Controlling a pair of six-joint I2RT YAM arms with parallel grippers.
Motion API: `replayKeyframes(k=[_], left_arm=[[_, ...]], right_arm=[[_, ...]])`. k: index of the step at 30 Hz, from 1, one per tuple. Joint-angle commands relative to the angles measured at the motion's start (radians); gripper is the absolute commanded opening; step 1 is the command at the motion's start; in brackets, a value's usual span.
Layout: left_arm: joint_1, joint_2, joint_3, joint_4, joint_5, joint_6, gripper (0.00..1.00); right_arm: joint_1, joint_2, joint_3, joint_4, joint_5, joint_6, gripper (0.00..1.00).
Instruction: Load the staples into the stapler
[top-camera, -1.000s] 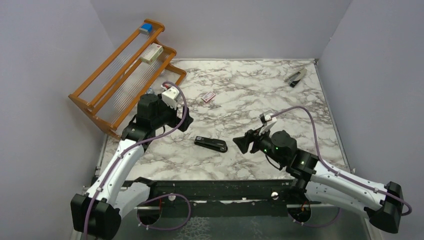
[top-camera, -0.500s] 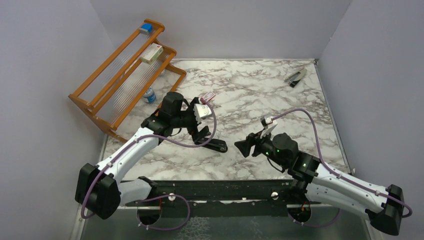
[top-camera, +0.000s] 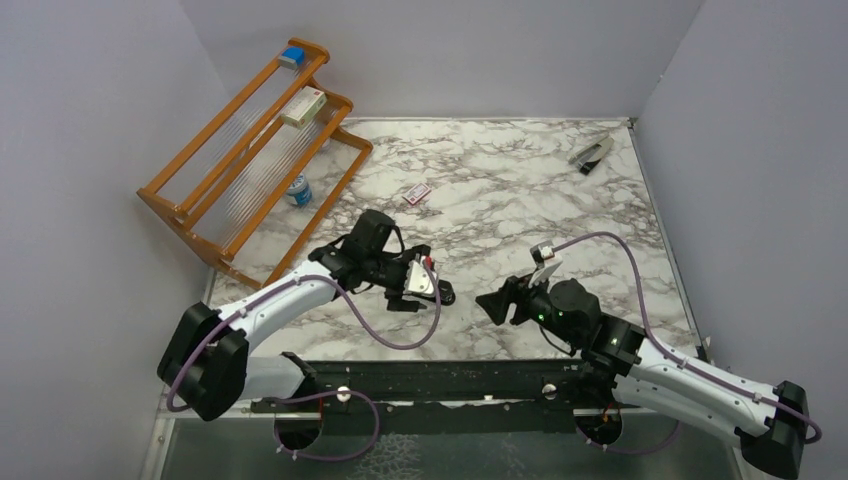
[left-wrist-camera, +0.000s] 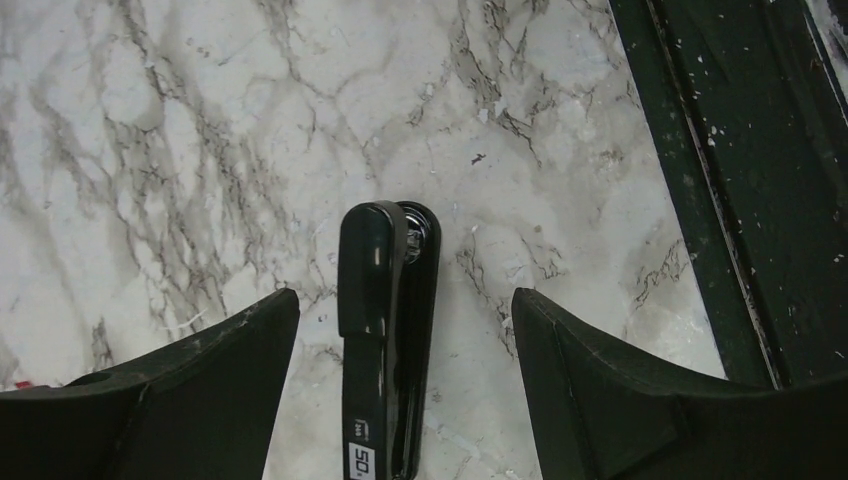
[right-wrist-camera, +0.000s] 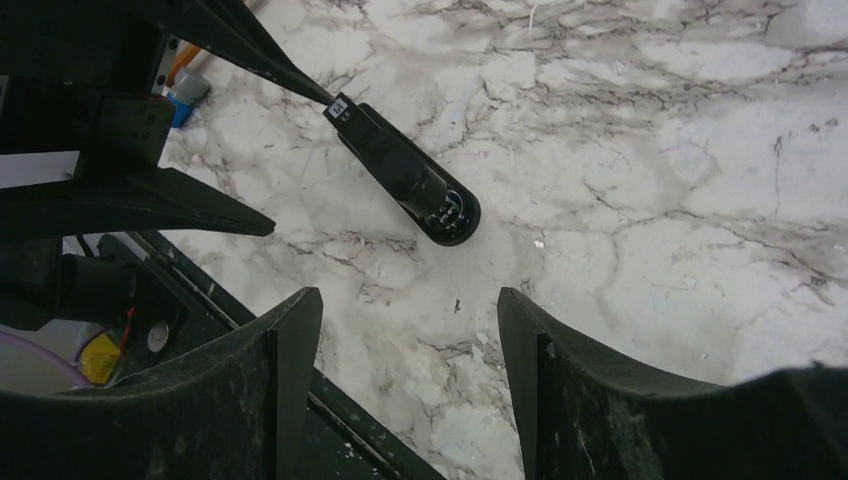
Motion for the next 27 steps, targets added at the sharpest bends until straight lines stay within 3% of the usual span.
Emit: replayKeyframes(k=[1, 20, 27], left_arm=[[-0.027, 0.064, -0.011, 0.026, 0.019, 0.057, 0.80], [-0.041, 0.264, 0.057, 0.185, -0.030, -0.052, 0.83], [-0.041, 0.340, 0.120, 0.096, -0.048, -0.004, 0.78]], right_arm=[[0.008, -0.024, -0.031, -0.023, 0.015, 0.093, 0.68], [0.007, -0.005, -0.027, -0.031, -0.044, 0.088, 0.67], [0.007, 0.033, -0.024, -0.019, -0.047, 0.084, 0.67]])
